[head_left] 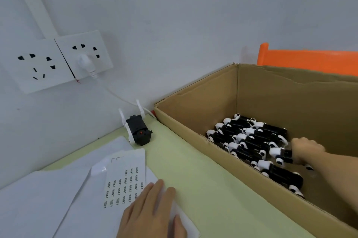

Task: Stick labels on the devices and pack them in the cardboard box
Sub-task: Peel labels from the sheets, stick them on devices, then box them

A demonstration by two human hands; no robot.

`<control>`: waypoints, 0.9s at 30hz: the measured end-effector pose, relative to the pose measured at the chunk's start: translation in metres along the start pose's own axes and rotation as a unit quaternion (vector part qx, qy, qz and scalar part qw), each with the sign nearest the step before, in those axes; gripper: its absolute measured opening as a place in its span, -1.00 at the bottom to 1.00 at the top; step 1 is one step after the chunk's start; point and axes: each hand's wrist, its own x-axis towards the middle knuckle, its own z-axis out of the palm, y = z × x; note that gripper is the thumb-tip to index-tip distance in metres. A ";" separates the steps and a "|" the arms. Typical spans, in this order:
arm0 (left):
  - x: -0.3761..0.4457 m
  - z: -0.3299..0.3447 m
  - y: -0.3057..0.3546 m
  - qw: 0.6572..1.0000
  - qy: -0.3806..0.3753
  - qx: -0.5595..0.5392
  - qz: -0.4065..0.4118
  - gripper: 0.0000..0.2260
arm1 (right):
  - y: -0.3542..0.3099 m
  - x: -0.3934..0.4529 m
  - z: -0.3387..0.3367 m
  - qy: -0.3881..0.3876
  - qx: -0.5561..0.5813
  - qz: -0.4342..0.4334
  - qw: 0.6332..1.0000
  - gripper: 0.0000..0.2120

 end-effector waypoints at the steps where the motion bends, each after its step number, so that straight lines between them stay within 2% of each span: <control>1: 0.000 0.001 0.000 1.000 0.003 0.004 0.002 -0.55 | -0.001 0.001 0.005 -0.006 -0.013 -0.006 1.000 -0.58; 5: -0.001 0.005 -0.001 1.000 0.006 0.008 0.009 -0.55 | -0.004 0.004 0.024 -0.024 -0.022 -0.039 0.999 -0.51; 8: -0.001 0.008 -0.002 1.000 0.015 0.001 0.009 -0.55 | -0.004 0.006 0.027 -0.043 -0.002 -0.067 0.997 -0.54; 13: -0.004 0.006 -0.001 1.000 -0.002 -0.026 0.010 -0.57 | -0.003 0.008 0.021 -0.052 0.009 -0.076 0.996 -0.50; 18: -0.008 0.000 -0.004 0.996 -0.038 -0.075 -0.007 -0.54 | -0.024 -0.002 -0.021 -0.017 -0.033 -0.119 0.992 -0.67; 20: -0.009 0.005 -0.003 0.997 -0.041 -0.061 -0.015 -0.39 | -0.035 -0.012 -0.044 0.011 -0.045 -0.145 0.988 -0.71; 22: -0.011 0.009 -0.007 0.993 -0.049 -0.101 -0.034 -0.36 | -0.049 -0.029 -0.070 0.058 -0.036 -0.169 0.983 -0.77; 25: -0.014 0.008 -0.011 0.985 -0.013 -0.164 -0.041 -0.59 | -0.072 -0.070 -0.108 0.163 -0.002 -0.206 0.965 -0.79; 27: -0.016 0.005 -0.014 0.972 0.006 -0.227 -0.065 -0.68 | -0.086 -0.107 -0.127 0.252 0.029 -0.250 0.934 -0.80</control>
